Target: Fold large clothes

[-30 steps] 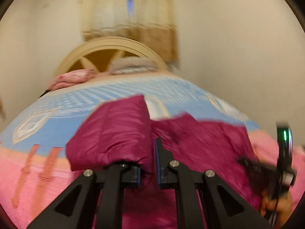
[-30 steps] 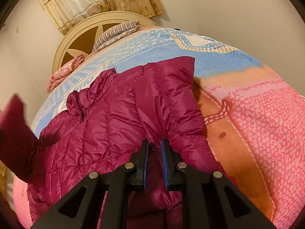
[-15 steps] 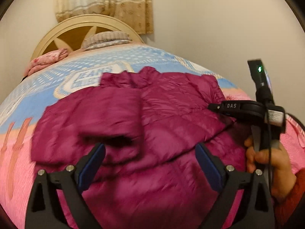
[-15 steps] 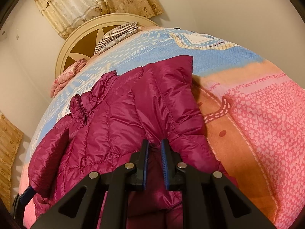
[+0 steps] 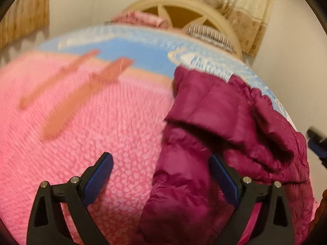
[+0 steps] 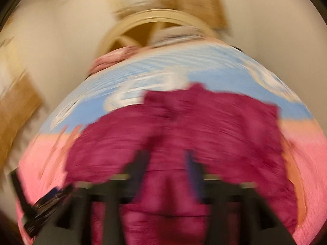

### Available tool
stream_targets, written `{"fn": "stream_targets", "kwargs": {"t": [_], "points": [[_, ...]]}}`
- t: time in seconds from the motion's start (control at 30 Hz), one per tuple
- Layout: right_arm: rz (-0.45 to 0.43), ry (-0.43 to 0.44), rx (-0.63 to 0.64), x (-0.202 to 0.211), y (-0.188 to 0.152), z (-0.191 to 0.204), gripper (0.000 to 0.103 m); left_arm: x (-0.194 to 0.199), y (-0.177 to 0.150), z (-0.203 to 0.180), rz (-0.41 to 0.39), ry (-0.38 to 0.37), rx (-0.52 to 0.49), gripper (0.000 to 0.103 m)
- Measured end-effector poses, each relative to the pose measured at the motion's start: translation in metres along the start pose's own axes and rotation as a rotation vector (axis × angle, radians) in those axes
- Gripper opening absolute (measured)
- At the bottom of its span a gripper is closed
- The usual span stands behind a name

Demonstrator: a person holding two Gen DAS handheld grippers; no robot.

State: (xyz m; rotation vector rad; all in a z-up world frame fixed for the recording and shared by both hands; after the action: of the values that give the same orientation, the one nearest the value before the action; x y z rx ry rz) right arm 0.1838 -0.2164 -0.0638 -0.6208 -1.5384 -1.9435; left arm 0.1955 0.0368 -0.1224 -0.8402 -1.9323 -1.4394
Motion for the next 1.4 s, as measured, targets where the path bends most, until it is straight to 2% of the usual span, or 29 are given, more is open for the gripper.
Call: {"fn": "stream_targets", "kwargs": {"t": [0.03,0.13,0.27,0.33,0.37,0.4,0.43,0.5,0.53,0.57,0.67,0.73,0.8,0.9,0.97,1.0,1.03,1.07,1.13,1.17,1.2,1.3,1.4], "points": [[-0.009,0.025,0.049,-0.001,0.002,0.020,0.092,0.001,0.000,0.001,-0.009,-0.014,0.012,0.098],[-0.013,0.032,0.170,-0.016,0.006,0.065,0.092,0.007,-0.006,0.005,-0.029,-0.046,0.032,0.098],[0.093,-0.061,0.263,-0.064,0.002,0.097,0.092,0.007,-0.005,0.009,-0.037,-0.077,0.058,0.098],[0.154,-0.142,0.319,-0.093,-0.007,0.104,0.091,0.006,-0.006,0.006,-0.034,-0.075,0.056,0.098],[0.173,-0.178,0.338,-0.100,-0.009,0.101,0.089,0.006,-0.007,0.007,-0.033,-0.076,0.056,0.099],[0.176,-0.203,0.345,-0.101,-0.010,0.096,0.071,0.007,-0.008,0.007,-0.032,-0.076,0.054,0.099],[0.170,-0.226,0.337,-0.099,-0.010,0.091,0.048,0.007,-0.009,0.006,-0.032,-0.078,0.054,0.099],[0.155,-0.191,0.256,-0.084,-0.005,0.075,0.036,0.008,-0.007,0.008,-0.033,-0.084,0.058,0.100],[0.133,-0.137,0.161,-0.069,0.001,0.059,0.035,0.008,-0.007,0.008,-0.032,-0.087,0.059,0.100],[0.119,-0.112,0.109,-0.059,0.002,0.048,0.035,0.007,-0.006,0.008,-0.031,-0.087,0.059,0.100],[0.061,-0.023,-0.158,-0.025,-0.002,-0.013,0.035,0.004,-0.004,0.007,-0.028,-0.083,0.056,0.100],[0.076,0.002,-0.272,-0.020,-0.014,-0.044,0.035,0.004,-0.004,0.007,-0.029,-0.083,0.056,0.101],[0.128,-0.004,-0.382,-0.019,-0.034,-0.079,0.036,0.003,-0.003,0.008,-0.030,-0.086,0.057,0.101],[0.141,0.053,-0.462,-0.005,-0.054,-0.106,0.037,0.002,-0.003,0.008,-0.029,-0.087,0.058,0.101],[0.106,0.018,-0.457,0.012,-0.055,-0.112,0.039,0.002,-0.003,0.008,-0.028,-0.083,0.055,0.101],[0.081,0.001,-0.454,0.022,-0.052,-0.114,0.046,0.001,-0.003,0.008,-0.026,-0.079,0.052,0.101],[0.056,-0.011,-0.454,0.029,-0.049,-0.116,0.056,0.000,-0.002,0.008,-0.025,-0.078,0.049,0.101],[0.022,-0.014,-0.456,0.039,-0.044,-0.118,0.062,0.000,-0.003,0.008,-0.024,-0.078,0.049,0.101],[-0.055,-0.043,-0.442,0.057,-0.032,-0.119,0.064,0.000,-0.002,0.010,-0.026,-0.082,0.051,0.101],[-0.106,-0.087,-0.405,0.067,-0.023,-0.117,0.064,0.000,-0.002,0.009,-0.027,-0.081,0.051,0.101],[-0.121,-0.129,-0.353,0.070,-0.014,-0.110,0.064,0.001,-0.002,0.009,-0.030,-0.078,0.049,0.101],[-0.085,-0.167,-0.191,0.058,0.004,-0.084,0.029,0.008,0.000,0.004,-0.046,-0.032,0.025,0.101],[-0.050,-0.145,-0.139,0.037,0.011,-0.069,0.029,0.019,0.013,-0.008,-0.069,-0.024,-0.034,0.101]]}}
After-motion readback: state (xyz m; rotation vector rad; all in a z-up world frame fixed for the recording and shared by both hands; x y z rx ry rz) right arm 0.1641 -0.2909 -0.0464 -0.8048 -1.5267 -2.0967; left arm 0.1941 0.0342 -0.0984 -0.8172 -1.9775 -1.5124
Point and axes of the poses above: each gripper's, at about its wrist camera, not at the fingertips, and x roughly against the way its jaws point, z to its left, y to its top, the point moved 3 cm from there along -x, roughly the way its jaws point, and after that the axes turned 4 degrees about z, right-handed, at the moved point
